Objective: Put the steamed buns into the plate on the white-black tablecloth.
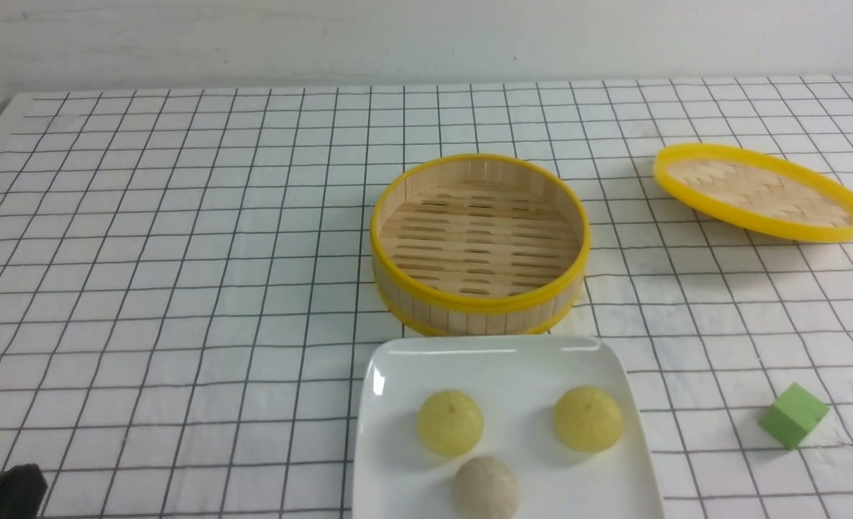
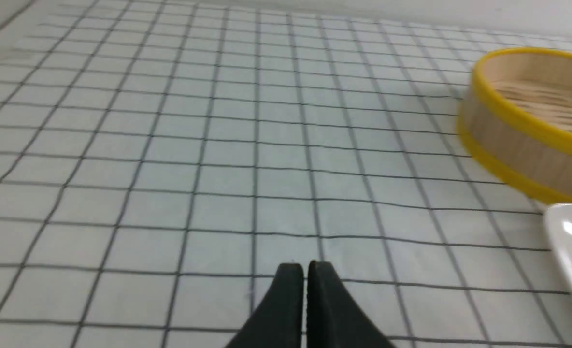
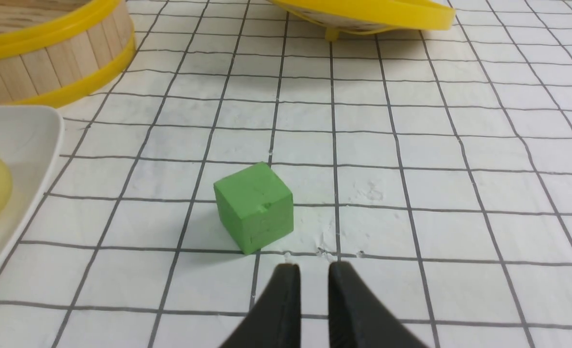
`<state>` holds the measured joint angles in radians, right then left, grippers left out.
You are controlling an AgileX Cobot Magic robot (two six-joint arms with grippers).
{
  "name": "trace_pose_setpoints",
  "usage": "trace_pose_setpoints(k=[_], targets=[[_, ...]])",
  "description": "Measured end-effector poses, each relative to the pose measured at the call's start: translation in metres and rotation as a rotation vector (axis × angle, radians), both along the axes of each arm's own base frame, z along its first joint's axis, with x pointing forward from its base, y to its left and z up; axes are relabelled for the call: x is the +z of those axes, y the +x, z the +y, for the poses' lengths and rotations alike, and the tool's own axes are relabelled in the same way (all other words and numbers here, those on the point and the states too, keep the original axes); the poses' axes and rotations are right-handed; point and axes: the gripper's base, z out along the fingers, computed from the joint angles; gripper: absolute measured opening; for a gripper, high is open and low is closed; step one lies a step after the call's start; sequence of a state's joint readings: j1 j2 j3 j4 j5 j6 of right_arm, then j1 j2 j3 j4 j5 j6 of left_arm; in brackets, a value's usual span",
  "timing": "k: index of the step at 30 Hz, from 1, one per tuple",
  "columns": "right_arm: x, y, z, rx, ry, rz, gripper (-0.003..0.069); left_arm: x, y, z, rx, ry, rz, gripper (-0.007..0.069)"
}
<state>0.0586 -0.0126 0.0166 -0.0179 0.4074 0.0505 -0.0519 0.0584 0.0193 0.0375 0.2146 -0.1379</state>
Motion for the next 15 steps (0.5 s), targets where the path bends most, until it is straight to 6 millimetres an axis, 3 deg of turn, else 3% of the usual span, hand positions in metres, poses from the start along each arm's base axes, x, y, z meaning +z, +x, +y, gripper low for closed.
trace_pose_setpoints(k=[4,15], targets=[[0.0,0.0,0.0,0.0,0.0,0.0,0.0117,-0.001,-0.004,0.003,0.044,0.013,-0.035,0.0044],[0.0,0.0,0.0,0.0,0.0,0.0,0.0129,-0.012,-0.007,0.004,0.054,0.037,0.088,0.0055]])
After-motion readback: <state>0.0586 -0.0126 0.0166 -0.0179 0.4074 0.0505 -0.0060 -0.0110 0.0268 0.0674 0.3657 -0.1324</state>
